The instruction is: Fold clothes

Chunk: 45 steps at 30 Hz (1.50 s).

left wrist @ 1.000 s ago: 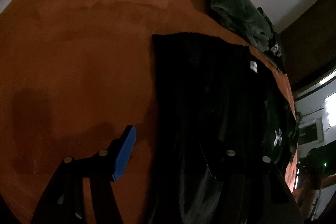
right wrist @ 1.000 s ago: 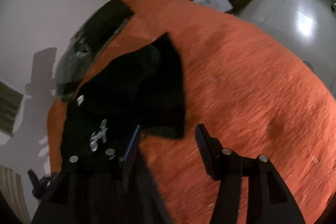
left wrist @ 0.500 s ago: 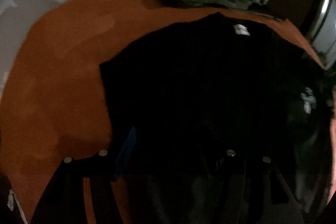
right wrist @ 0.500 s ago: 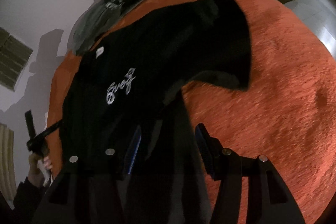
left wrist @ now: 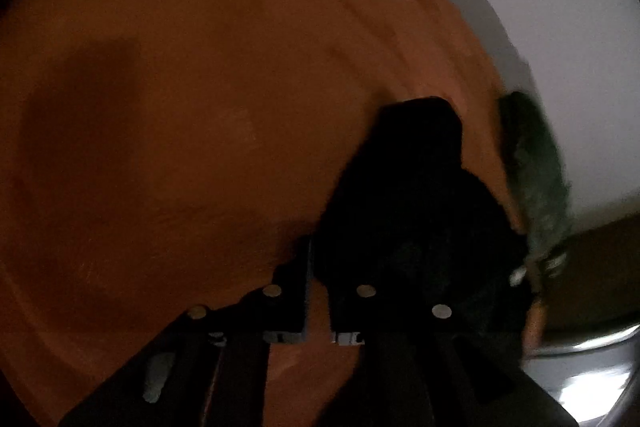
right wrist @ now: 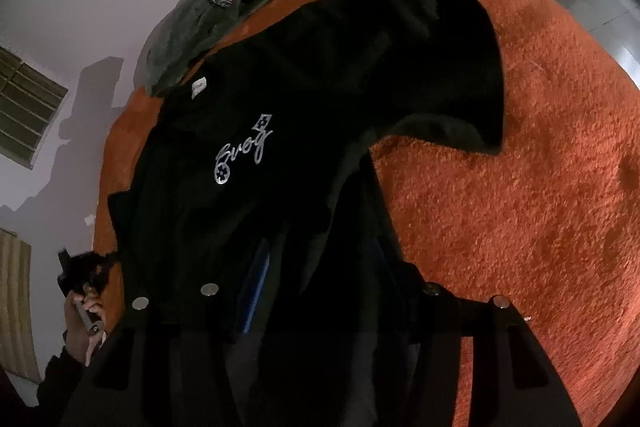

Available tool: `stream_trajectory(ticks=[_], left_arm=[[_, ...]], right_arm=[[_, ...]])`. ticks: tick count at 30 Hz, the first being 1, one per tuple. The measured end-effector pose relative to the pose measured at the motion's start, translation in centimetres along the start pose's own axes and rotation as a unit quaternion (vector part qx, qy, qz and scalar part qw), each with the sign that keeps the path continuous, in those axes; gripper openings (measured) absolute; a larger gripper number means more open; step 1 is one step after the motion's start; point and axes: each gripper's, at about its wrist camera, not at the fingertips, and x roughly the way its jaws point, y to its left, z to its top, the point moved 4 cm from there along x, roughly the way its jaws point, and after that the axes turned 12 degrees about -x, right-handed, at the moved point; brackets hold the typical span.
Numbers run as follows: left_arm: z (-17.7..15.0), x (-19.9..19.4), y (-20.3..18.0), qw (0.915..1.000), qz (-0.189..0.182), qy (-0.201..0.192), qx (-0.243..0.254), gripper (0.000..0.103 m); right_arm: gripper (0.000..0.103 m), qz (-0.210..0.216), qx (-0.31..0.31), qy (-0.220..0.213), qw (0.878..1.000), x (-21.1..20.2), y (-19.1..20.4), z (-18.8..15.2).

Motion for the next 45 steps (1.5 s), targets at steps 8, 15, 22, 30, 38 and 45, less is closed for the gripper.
stream_trajectory(ticks=[8,15,22,30,38,45], left_arm=[[0.0,-0.3,-2.0,0.9954,-0.046,0.022,0.081,0.064],[-1.1,2.3,-7.2,0.9800,-0.038,-0.002,0.195,0.004],[0.6,-1.7,-5.6,0.9863,0.089,-0.057,0.126,0.007],[-0.7,-0.4,-2.7,0.9890,0.088,0.003,0.119,0.037],[-3.1,1.2,-4.7,0.9719,0.030,0.001,0.234,0.052],[-3.7,3.3,-9.5,0.9573,0.002,-0.010,0.289,0.008]], right_arm=[[0.054,0.000,0.003,0.004,1.000,-0.3,-0.2,-0.5],[0.054,0.000,0.016,0.018,1.000,-0.1,-0.6,-2.3],[0.054,-0.006,0.017,0.015,1.000,-1.0,-1.2,-3.0],[0.054,-0.009,0.022,0.016,1.000,-1.2,-1.9,-2.7],[0.054,-0.026,0.025,0.018,0.999,-1.6,-3.1,-4.5],[0.054,-0.022,0.035,0.029,0.999,-1.1,-3.4,-5.4]])
